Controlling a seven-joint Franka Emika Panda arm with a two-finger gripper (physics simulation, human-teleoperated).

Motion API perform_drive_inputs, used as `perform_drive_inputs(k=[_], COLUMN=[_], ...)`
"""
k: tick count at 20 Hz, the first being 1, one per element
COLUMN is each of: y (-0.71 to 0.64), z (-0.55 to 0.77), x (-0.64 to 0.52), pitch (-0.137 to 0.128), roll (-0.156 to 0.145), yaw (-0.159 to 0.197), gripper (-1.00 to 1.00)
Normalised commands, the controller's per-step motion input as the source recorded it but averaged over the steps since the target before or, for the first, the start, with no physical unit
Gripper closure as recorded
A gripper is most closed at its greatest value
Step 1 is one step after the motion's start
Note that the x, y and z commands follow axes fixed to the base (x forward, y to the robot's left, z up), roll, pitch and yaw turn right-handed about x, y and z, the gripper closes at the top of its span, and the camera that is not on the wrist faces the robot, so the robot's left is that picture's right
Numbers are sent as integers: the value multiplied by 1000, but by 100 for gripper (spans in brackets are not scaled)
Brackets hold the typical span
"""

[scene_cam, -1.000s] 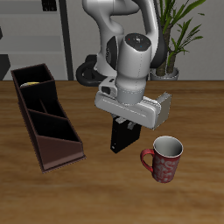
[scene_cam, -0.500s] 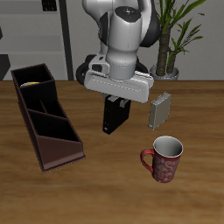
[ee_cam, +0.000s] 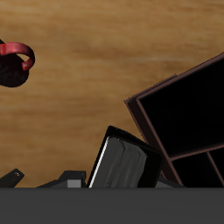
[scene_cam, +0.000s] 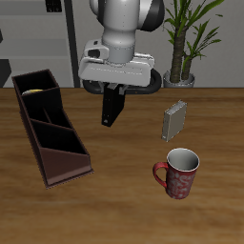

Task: Place the white-yellow mug into the right desk caddy's right compartment and place the black book into the right desk caddy's back compartment

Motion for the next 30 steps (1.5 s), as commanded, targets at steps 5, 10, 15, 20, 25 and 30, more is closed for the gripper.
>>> perform_drive_inputs(k=[5,10,15,20,25,30], y=[-37,-18,-176,-324,-268,-237], z=[147,82,134,100,-52,62], x=[-79,-122,-118,-110,-67,-101], pitch=[30,46,11,9,19,-15], roll=[-14,-5,-59,-60,-54,-52], yaw=[151,197,136,40,109,68], gripper=[100,100,100,100,100,100])
